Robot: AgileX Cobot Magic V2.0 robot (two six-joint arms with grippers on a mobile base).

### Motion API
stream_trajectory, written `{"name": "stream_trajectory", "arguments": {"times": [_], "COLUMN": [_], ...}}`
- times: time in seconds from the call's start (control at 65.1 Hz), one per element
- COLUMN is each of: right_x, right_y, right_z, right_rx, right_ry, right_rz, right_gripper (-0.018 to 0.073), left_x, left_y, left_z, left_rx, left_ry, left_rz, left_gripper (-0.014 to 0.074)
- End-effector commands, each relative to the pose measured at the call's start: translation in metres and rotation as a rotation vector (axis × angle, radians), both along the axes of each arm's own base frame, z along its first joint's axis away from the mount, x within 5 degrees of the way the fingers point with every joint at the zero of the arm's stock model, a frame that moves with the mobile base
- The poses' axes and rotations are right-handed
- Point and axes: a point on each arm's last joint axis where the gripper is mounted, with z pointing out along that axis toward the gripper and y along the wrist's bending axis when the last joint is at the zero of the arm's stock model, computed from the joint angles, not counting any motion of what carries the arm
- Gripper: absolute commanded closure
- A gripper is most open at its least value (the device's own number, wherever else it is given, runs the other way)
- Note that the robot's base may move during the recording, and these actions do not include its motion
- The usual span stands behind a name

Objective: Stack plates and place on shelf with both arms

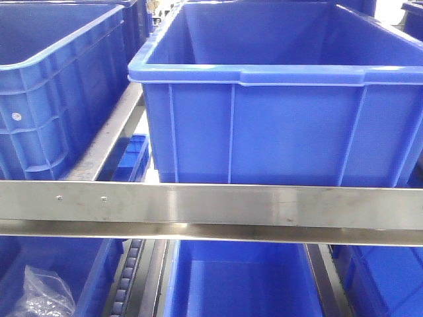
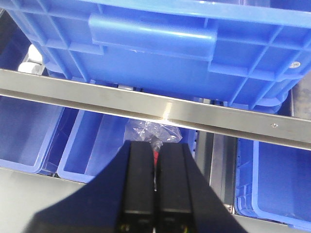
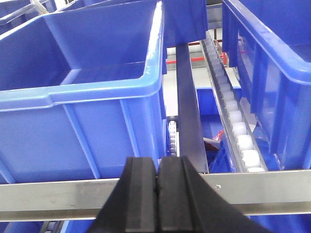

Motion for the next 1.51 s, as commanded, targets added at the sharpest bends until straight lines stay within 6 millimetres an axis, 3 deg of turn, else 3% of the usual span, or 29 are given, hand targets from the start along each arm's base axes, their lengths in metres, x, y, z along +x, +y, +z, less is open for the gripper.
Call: {"name": "stream_trajectory", "arguments": {"times": [0.0,0.676,0.876,0.968,1.06,1.275,1.49], "right_x": [-0.002,-0.002,-0.002,-0.002,-0.002,-0.002,-0.002], "right_y": [0.0,0.0,0.0,0.0,0.0,0.0,0.0], "right_z": [0.009,0.009,0.009,0.009,0.009,0.009,0.009], "right_rx": [-0.011,-0.011,-0.011,-0.011,-0.011,-0.011,-0.011], "right_ry": [-0.106,-0.106,-0.106,-0.106,-0.106,-0.106,-0.106], "right_rz": [-0.003,-0.003,-0.003,-0.003,-0.003,-0.003,-0.003], "right_gripper": [0.0511,0.0511,0.0511,0.0511,0.0511,0.0511,0.0511], "left_x": [0.005,0.004,-0.022,-0.039,-0.059,-0.078,-0.082], "left_y": [-0.001,0.0,-0.003,-0.004,-0.005,-0.007,-0.007], "left_z": [0.014,0.014,0.02,0.012,-0.011,-0.058,-0.064], "left_rx": [-0.003,0.026,-0.071,-0.085,-0.115,-0.186,-0.208], "left_ry": [-0.092,-0.089,-0.208,-0.304,-0.408,-0.5,-0.522], "left_rz": [-0.015,-0.02,-0.01,-0.026,-0.045,-0.049,-0.045], "left_gripper": [0.0514,0.0514,0.0514,0.0514,0.0514,0.0514,0.0514]}}
